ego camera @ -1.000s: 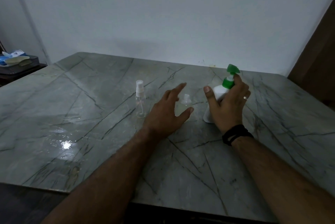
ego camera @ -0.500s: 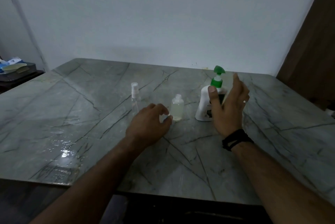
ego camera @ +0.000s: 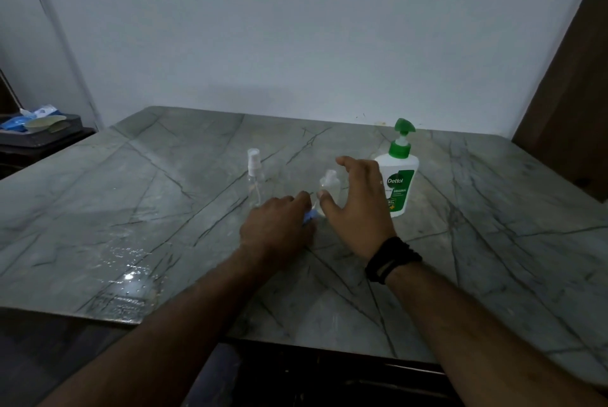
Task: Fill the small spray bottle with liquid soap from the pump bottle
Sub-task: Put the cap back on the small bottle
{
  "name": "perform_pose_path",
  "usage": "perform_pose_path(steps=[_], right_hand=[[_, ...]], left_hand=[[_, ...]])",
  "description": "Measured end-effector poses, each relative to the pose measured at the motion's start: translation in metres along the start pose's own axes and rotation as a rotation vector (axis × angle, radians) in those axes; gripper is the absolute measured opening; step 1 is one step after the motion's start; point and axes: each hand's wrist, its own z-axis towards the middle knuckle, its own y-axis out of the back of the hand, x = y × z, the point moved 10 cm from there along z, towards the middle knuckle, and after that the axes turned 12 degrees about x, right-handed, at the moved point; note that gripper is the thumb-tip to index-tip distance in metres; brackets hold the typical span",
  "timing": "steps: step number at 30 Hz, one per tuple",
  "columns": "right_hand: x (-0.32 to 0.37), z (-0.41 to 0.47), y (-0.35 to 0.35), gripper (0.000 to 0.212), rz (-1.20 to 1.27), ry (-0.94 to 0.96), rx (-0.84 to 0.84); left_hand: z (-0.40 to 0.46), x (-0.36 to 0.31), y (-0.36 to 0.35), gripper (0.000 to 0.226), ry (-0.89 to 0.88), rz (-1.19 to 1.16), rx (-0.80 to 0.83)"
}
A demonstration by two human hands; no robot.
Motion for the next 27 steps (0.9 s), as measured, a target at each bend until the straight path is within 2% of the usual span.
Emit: perform_pose_path(steps=[5, 9, 13, 18, 27], right_hand=[[-0.012, 0.012, -0.020, 0.070, 0.033, -0.098, 0.048], [-0.024, 0.011, -0.034, 0.074, 0.058, -0.143, 0.095], [-0.035, 0.010, -0.046, 0.070, 0.109, -0.162, 0.154], [-0.044, 0.010, -0.047, 0.071, 0.171, -0.173, 0.139], [-0.049, 0.009, -0.049, 0.076, 0.191, -0.172, 0.133]], left_hand=[[-0.021, 0.005, 0.020, 0.015, -0.021, -0.048, -0.042], [-0.038, 0.006, 0.070, 0.019, -0.099, -0.153, -0.187], [-0.036, 0.008, 0.131, 0.019, -0.049, -0.262, -0.338], [-0.010, -0.004, 0.155, 0.017, -0.071, -0.287, -0.280], [0.027, -0.012, 0.141, 0.016, -0.068, -0.308, -0.177]])
